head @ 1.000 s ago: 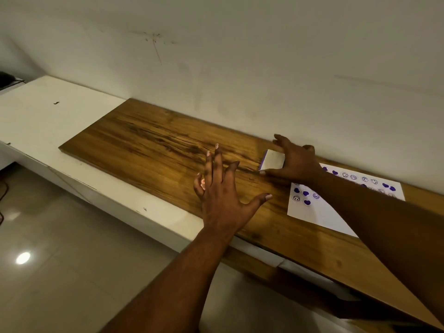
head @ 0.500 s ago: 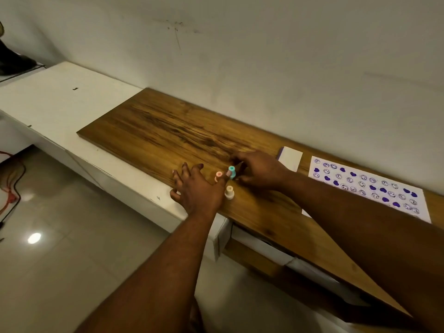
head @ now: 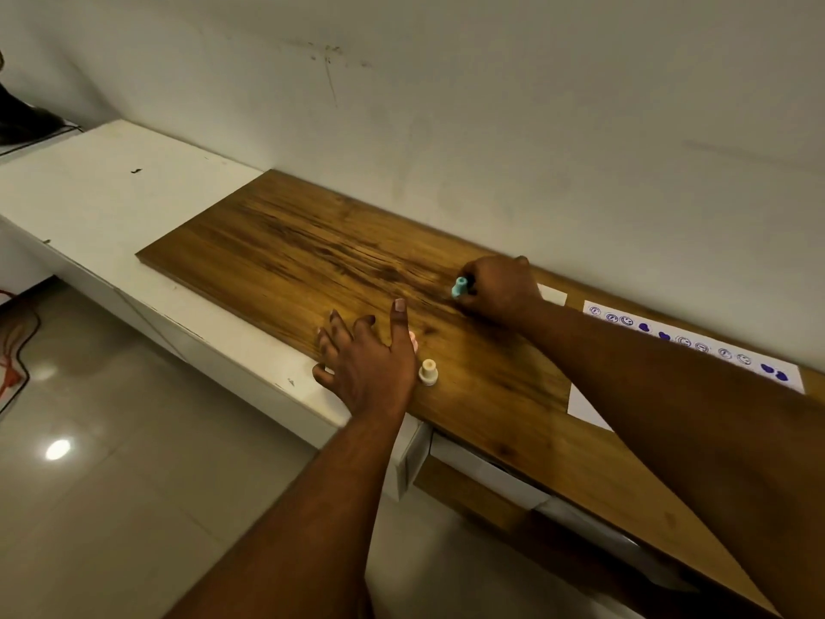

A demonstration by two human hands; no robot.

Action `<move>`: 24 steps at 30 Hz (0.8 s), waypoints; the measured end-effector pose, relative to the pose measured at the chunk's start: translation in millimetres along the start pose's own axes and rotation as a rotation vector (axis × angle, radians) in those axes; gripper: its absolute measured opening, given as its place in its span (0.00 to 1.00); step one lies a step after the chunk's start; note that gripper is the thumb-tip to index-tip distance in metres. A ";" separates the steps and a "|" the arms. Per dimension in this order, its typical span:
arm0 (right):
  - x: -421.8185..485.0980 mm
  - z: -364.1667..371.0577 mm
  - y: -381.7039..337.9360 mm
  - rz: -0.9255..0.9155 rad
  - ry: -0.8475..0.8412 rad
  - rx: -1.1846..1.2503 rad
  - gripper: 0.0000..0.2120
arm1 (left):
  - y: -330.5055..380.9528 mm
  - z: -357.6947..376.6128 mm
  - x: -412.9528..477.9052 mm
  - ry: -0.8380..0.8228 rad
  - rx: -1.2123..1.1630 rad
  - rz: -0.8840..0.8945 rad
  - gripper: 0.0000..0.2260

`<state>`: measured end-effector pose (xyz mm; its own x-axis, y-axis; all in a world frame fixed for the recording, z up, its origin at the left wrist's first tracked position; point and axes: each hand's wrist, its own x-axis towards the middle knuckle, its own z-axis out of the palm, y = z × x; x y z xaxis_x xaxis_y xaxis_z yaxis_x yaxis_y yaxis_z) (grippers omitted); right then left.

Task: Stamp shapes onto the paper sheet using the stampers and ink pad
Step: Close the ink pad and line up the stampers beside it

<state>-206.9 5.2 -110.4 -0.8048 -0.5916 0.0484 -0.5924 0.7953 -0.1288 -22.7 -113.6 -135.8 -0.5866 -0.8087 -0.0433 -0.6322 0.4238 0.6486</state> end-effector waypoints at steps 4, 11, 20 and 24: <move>12.2 -5.4 32.5 0.158 -0.006 -0.037 0.13 | -0.8 1.7 1.1 0.002 0.007 -0.014 0.40; 11.4 -5.6 68.4 0.245 0.004 -0.001 0.16 | 0.4 3.6 -2.4 -0.010 0.019 -0.001 0.41; 10.7 -2.9 75.3 0.222 0.041 -0.026 0.18 | -2.7 6.5 -1.2 -0.013 0.045 0.007 0.41; 10.9 -1.4 75.5 0.236 0.055 -0.010 0.18 | -1.3 6.3 -1.9 -0.012 0.049 0.011 0.41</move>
<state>-260.5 58.9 -118.2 -0.9215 -0.3815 0.0721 -0.3880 0.9120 -0.1332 -24.0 -110.1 -141.3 -0.5995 -0.7991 -0.0452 -0.6495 0.4528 0.6108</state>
